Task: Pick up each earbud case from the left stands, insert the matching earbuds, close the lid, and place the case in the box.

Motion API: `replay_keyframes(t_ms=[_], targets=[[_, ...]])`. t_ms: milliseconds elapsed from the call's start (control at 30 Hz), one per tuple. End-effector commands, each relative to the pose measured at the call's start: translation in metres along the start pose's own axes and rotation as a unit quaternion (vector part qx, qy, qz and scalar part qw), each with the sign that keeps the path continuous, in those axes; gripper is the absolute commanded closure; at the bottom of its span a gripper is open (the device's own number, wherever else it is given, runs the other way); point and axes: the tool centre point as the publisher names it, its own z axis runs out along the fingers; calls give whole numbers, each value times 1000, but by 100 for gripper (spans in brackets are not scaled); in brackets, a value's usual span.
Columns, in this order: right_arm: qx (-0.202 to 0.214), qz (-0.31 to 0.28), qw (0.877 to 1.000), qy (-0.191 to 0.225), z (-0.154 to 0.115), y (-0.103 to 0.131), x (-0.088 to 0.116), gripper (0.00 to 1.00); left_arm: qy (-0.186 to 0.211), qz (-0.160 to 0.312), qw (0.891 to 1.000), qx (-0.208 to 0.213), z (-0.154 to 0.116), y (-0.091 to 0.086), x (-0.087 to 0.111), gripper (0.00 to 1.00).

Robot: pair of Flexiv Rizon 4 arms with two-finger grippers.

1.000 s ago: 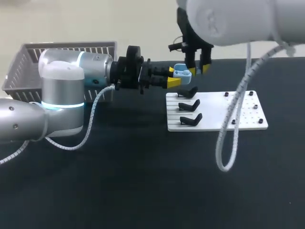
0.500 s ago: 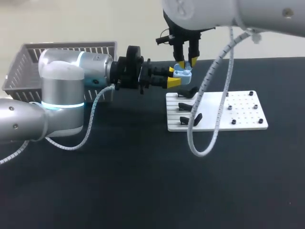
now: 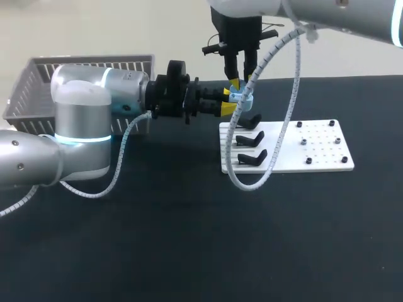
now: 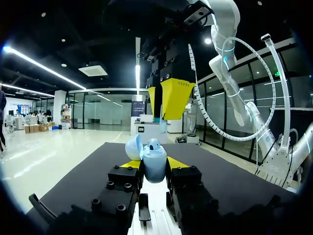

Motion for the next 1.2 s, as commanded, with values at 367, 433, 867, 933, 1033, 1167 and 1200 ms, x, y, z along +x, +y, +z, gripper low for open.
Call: replay_keyframes(t_ms=[367,433,867,933,1033,1167,1200], targets=[[7,-1,1000,17,4,3,-8,100,-1,2,1000,-2,0,-1,1,100],[7,-2,1000,16,5,4,-8,100,-1,2,1000,-2,0,-1,1,100],[8,-14,1000,-5,9,8,-6,100,-1,2,1000,-2,0,-1,1,100],[8,-15,1000,-6,10,8,-6,100,-1,2,1000,-2,0,-1,1,100],[10,-17,1000,-11,10,8,-5,100,-1,2,1000,-2,0,-1,1,100],[11,-17,1000,-15,10,8,-6,100,-1,2,1000,-2,0,-1,1,100],[11,-17,1000,-16,10,9,-6,100,-1,2,1000,-2,0,-1,1,100]])
